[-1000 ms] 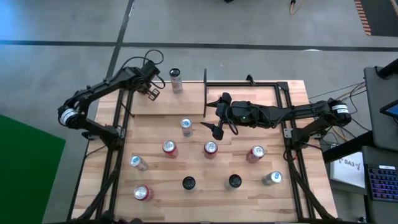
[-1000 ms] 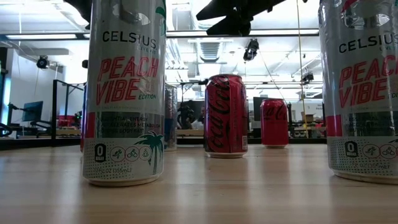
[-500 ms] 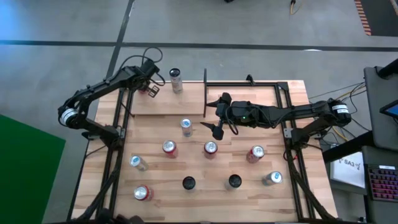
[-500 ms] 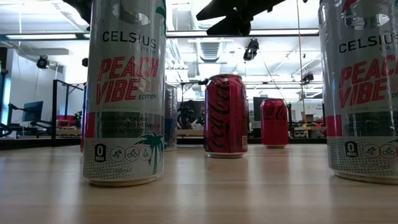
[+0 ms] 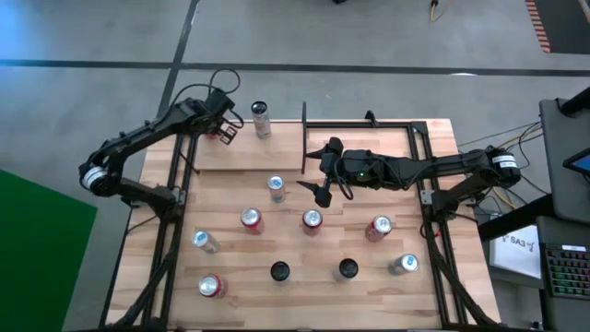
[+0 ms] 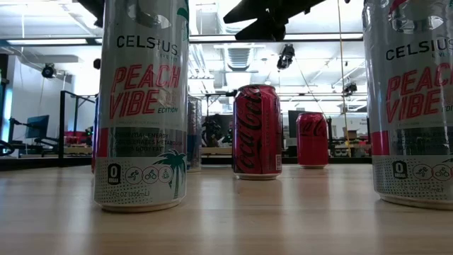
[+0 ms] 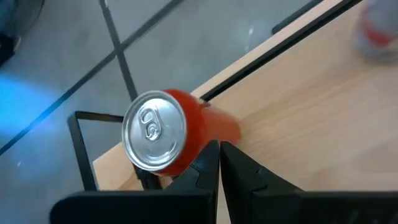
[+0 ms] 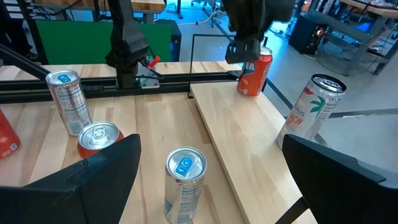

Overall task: Place canned beverage on shelf
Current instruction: Put the right orange soda can on the shelf, then put the red white soda can on the shelf

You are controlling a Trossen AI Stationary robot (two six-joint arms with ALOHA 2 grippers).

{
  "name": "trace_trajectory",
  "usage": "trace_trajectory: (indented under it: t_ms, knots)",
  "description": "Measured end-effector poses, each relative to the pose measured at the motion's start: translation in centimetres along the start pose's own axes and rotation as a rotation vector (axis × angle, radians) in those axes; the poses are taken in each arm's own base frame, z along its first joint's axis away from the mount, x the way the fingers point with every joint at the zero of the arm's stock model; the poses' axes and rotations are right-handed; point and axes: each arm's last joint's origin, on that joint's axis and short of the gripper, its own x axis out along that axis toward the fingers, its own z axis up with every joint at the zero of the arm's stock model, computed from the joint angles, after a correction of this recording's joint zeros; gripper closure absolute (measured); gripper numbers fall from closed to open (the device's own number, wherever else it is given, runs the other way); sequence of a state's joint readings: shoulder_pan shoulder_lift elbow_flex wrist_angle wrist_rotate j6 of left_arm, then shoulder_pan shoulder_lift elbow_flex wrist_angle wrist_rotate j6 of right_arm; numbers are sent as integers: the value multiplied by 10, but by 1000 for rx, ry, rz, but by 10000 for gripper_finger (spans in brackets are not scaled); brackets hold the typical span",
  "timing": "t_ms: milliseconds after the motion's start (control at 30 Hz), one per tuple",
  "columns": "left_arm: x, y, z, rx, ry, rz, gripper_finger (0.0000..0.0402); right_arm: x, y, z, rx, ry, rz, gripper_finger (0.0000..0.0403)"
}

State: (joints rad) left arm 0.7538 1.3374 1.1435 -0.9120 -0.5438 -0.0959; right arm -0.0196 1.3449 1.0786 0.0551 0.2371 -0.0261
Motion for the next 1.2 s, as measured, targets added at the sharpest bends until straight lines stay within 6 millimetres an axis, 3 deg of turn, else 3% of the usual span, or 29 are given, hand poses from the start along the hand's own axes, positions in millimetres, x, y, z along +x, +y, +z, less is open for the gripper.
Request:
trace_trajectory:
  t_ms: [267, 533, 700, 867, 1200]
  knots:
    - [-68, -19, -9, 38, -344, -163, 402, 0, 0, 0, 7, 0, 0, 22]
    - [-119, -40, -57, 130, -674, -418, 402, 0, 0, -3, 60, 30, 0, 22]
    - [-127, -52, -88, 147, -857, -596, 402, 0, 0, -5, 126, 49, -1, 22]
    - [-121, -66, -112, 181, -1028, -798, 402, -1, 1, -2, 201, 71, 31, 22]
    - [-115, -69, -121, 156, -1101, -857, 402, -5, 11, 3, 405, 146, 366, 22]
